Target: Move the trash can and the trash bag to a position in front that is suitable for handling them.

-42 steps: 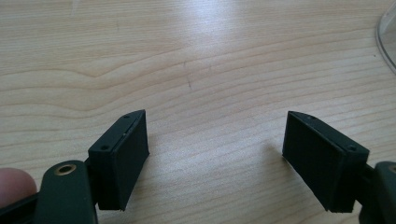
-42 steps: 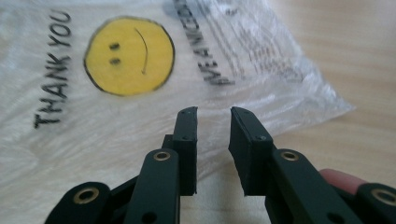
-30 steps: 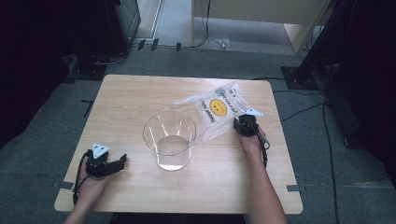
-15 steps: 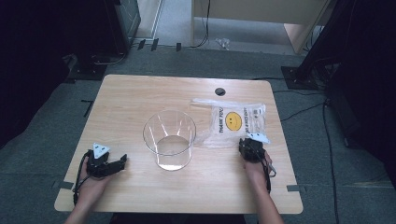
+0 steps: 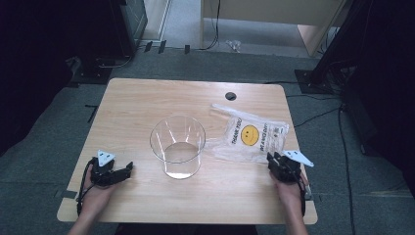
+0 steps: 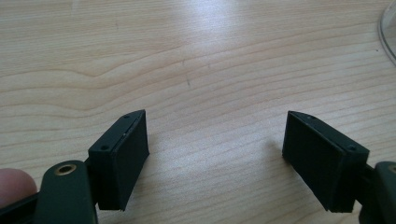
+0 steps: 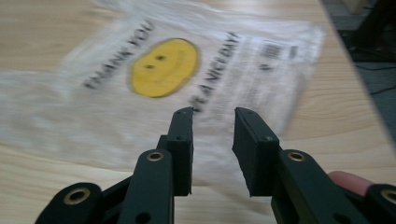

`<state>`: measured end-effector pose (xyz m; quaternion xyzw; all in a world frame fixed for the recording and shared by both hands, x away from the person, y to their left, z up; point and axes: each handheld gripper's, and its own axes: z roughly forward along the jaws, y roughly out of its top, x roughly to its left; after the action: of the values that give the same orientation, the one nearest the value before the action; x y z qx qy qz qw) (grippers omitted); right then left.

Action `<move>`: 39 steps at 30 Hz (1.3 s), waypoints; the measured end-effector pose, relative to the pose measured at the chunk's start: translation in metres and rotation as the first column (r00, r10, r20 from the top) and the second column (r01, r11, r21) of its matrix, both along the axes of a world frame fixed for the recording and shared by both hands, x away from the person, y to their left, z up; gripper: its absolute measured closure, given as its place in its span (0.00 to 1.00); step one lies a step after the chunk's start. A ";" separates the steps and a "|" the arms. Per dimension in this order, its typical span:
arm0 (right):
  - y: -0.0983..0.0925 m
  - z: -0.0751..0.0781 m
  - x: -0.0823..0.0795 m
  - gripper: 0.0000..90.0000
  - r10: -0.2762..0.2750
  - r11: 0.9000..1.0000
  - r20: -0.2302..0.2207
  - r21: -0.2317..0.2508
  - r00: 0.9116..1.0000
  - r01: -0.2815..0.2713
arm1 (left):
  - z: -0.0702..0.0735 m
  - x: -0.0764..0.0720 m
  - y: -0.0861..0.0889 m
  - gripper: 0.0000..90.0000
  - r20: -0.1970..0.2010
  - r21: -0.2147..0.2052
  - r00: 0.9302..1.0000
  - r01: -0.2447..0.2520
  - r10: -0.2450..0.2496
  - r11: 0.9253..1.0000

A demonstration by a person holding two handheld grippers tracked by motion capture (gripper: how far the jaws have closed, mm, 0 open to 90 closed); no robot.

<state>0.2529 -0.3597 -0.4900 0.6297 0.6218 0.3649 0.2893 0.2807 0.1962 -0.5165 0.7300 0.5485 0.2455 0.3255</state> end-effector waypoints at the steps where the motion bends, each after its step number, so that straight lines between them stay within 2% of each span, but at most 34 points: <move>1: -0.005 -0.001 0.002 0.77 -0.006 1.000 -0.012 -0.026 1.000 0.006 | 0.000 0.000 0.000 0.24 0.000 0.000 1.000 0.000 0.000 1.000; 5: -0.016 -0.020 0.010 0.78 0.009 1.000 -0.068 -0.027 0.998 -0.011 | 0.000 0.000 0.000 0.24 0.000 0.000 1.000 0.000 0.000 1.000; 9: -0.016 -0.030 0.009 0.81 0.015 1.000 -0.076 0.012 0.997 -0.014 | 0.000 0.000 0.000 0.24 0.000 0.000 1.000 0.000 0.000 1.000; 13: -0.012 -0.032 0.006 0.84 0.018 1.000 -0.080 -0.001 0.997 -0.019 | 0.000 0.000 0.000 0.24 0.000 0.000 1.000 0.000 0.000 1.000; 15: -0.008 -0.032 0.001 0.85 0.020 1.000 -0.081 -0.003 0.997 -0.020 | 0.000 0.000 0.000 0.24 0.000 0.000 1.000 0.001 -0.001 1.000; 17: -0.003 -0.032 -0.006 0.86 0.035 0.999 -0.081 -0.029 0.996 -0.038 | 0.000 0.000 0.000 0.24 0.000 0.001 1.000 0.001 -0.001 1.000; 23: 0.011 -0.032 -0.029 0.84 0.055 0.997 -0.080 -0.045 0.995 -0.058 | 0.000 0.000 0.000 0.24 0.000 0.000 1.000 0.001 -0.001 1.000; 26: 0.018 -0.032 -0.038 0.83 0.071 0.997 -0.080 -0.030 0.994 -0.074 | 0.000 0.000 0.000 0.24 0.000 0.000 1.000 0.000 0.000 1.000; 30: 0.027 -0.028 -0.049 0.78 0.137 0.990 -0.108 -0.001 0.985 -0.138 | 0.000 0.000 0.000 0.24 0.000 0.000 1.000 0.000 0.000 1.000; 33: 0.027 -0.017 -0.054 0.73 0.180 0.983 -0.075 0.035 0.981 -0.178 | 0.000 0.000 0.000 0.24 0.000 0.000 1.000 0.000 0.000 1.000; 35: 0.023 -0.009 -0.053 0.71 0.192 0.981 -0.041 0.036 0.980 -0.191 | 0.000 0.000 0.000 0.24 0.000 0.000 1.000 0.000 0.000 1.000; 37: 0.018 -0.004 -0.050 0.72 0.168 0.985 -0.016 0.034 0.986 -0.167 | 0.000 0.000 0.000 0.24 0.000 0.000 1.000 0.000 0.000 1.000; 39: 0.009 -0.005 -0.043 0.75 0.111 0.993 -0.006 0.045 0.994 -0.111 | 0.000 0.000 0.000 0.24 0.000 0.000 1.000 0.000 0.000 1.000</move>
<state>0.2095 -0.3504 -0.4948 0.6019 0.6488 0.3915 0.2519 0.2807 0.1962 -0.5165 0.7299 0.5486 0.2454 0.3256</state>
